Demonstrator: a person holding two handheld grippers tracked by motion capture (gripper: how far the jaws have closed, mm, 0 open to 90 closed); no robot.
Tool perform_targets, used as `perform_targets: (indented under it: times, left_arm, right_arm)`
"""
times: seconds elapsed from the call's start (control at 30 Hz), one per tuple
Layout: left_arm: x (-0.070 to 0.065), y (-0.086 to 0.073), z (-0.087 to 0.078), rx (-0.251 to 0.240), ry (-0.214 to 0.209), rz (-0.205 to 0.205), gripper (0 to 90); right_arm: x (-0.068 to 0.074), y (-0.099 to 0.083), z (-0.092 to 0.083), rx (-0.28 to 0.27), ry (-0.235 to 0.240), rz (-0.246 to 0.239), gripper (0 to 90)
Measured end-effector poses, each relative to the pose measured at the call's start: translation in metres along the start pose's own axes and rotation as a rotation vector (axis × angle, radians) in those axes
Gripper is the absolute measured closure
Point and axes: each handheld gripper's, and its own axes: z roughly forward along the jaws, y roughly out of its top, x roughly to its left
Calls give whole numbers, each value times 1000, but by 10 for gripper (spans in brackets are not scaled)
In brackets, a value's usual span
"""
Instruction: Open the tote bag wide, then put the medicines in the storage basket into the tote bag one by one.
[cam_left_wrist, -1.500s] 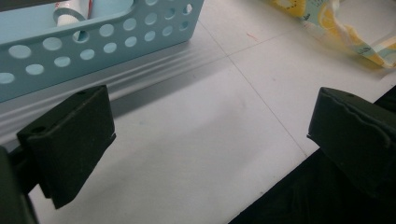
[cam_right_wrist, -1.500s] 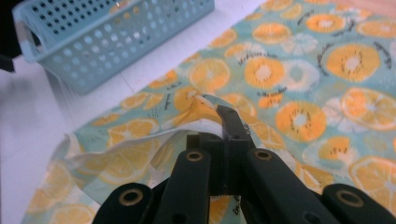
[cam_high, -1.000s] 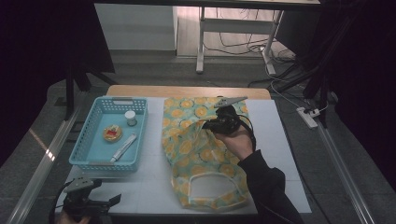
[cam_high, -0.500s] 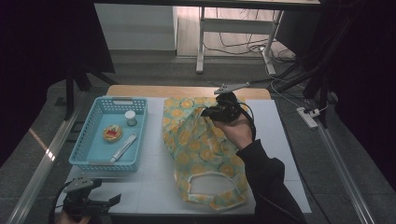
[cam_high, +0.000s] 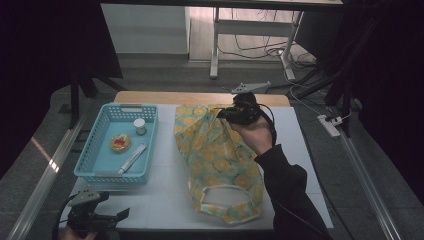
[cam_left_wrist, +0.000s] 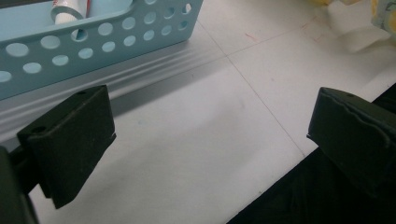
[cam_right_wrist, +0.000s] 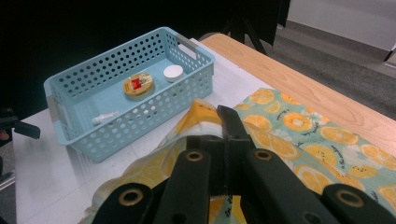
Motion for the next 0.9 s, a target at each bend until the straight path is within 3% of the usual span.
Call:
perform_targets:
  times: [0.47,0.67,0.9]
  left_arm:
    - [2,0,-2,-13,10,-22,0]
    - [2,0,-3,-8,25,-10,0]
    - [4,4,-4,-24,-20,18,0]
  right_arm:
    - [0,-3,3,-1,7,-7,900]
    - [-1,-4,2,-2,8,-7,900]
    - [-2,-6,3,-4,11,-7,900]
